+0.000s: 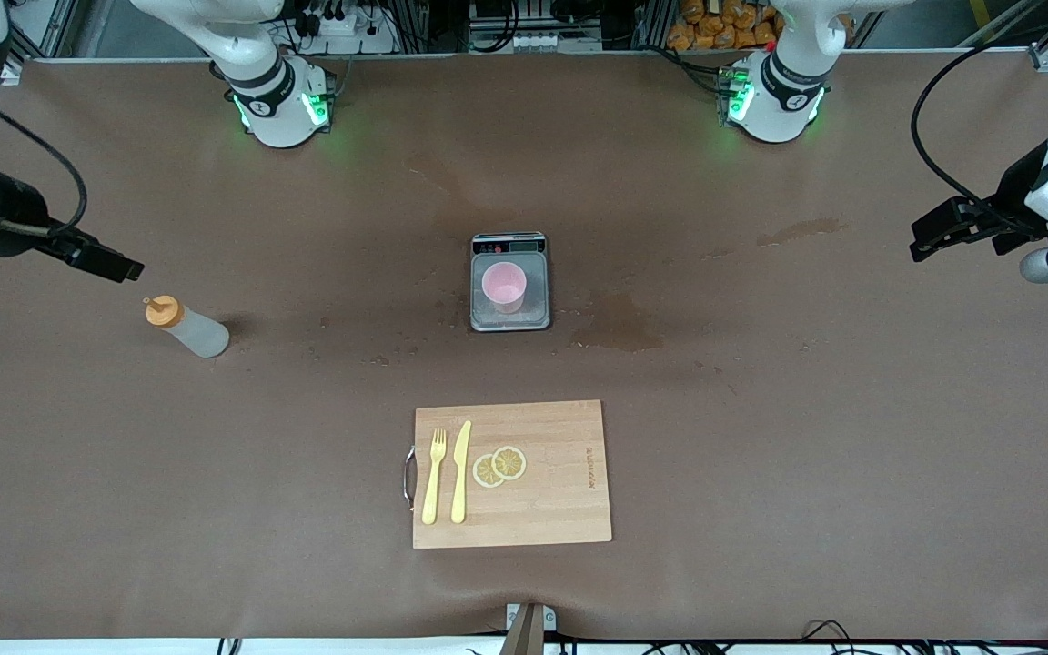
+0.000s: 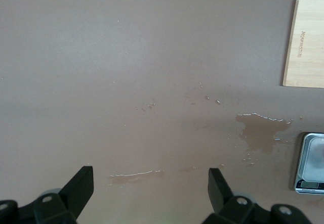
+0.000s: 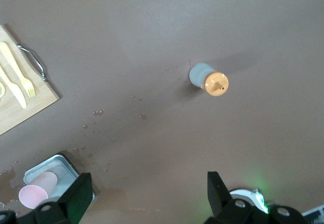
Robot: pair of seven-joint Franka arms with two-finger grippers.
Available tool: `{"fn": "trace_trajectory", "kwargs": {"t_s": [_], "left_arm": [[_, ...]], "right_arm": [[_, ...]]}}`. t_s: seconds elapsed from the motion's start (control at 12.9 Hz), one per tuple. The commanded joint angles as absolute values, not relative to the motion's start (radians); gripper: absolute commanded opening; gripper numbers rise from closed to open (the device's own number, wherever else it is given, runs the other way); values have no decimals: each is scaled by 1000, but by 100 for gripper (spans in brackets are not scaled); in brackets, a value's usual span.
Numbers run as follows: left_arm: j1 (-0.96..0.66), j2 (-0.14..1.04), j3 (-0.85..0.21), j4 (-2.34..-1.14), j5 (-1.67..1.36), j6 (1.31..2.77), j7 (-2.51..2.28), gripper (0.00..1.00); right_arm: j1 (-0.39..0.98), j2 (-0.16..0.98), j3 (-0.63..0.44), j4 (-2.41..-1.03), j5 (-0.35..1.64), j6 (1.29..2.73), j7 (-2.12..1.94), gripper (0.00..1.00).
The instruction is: Add sauce to pink cup with both arms
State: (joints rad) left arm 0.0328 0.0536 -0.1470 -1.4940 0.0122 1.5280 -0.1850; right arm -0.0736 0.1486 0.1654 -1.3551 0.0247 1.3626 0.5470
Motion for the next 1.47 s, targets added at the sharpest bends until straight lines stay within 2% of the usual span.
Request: {"fn": "trace_trajectory", "kwargs": {"t_s": [0.0, 0.47, 0.7, 1.4], "left_arm": [[41, 40, -149, -1500, -2, 1526, -169, 100], [48, 31, -149, -1500, 0, 1525, -169, 100], [48, 28, -150, -1499, 5, 1508, -172, 100], [41, 37, -160, -1460, 17, 1494, -176, 100]], "right_arm": [[-83, 23, 156, -1473, 5, 1430, 433, 100], [-83, -52, 153, -1493, 5, 1506, 348, 100], [-77, -54, 160, -1485, -72, 1528, 290, 100], [-89, -43, 150, -1496, -67, 1532, 219, 100]]}}
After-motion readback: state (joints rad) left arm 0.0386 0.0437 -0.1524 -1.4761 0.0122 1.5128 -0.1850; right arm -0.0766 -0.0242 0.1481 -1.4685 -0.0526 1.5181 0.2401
